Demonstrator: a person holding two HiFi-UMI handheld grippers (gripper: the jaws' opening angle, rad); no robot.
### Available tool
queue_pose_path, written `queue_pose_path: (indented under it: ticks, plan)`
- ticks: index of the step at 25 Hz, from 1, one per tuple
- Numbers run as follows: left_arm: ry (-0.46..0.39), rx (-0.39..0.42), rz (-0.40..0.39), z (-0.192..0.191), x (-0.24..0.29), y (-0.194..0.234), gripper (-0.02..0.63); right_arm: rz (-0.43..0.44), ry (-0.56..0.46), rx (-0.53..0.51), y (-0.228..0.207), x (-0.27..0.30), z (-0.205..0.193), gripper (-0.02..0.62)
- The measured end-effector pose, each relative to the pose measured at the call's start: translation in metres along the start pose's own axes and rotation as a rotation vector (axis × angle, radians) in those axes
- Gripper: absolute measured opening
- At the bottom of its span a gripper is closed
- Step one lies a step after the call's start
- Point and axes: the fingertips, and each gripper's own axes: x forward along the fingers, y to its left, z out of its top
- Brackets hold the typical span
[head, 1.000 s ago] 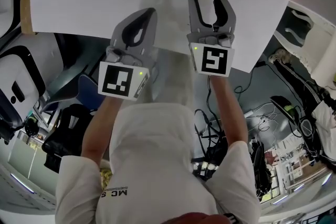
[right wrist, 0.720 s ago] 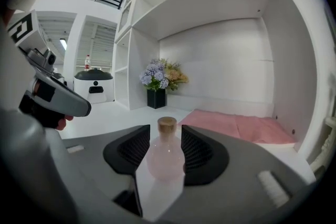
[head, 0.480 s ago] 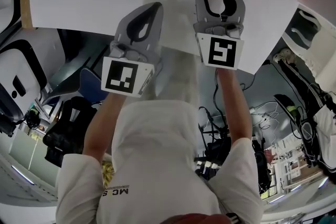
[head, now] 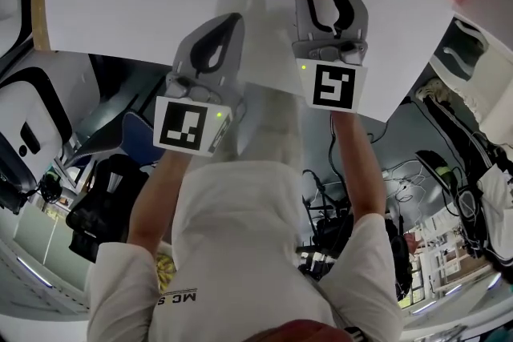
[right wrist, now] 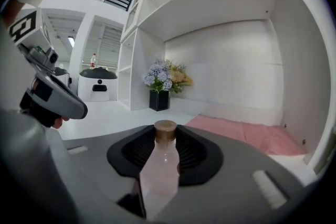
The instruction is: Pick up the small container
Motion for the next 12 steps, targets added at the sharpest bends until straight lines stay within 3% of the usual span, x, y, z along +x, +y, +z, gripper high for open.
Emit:
queue_pose_path:
  ticks: [12]
  plan:
    - [0.011,0.019,0.013,-0.003,-0.013,0.009,-0.002,0.023,0.029,0.037,-0.001,0.000,-0.003,0.121]
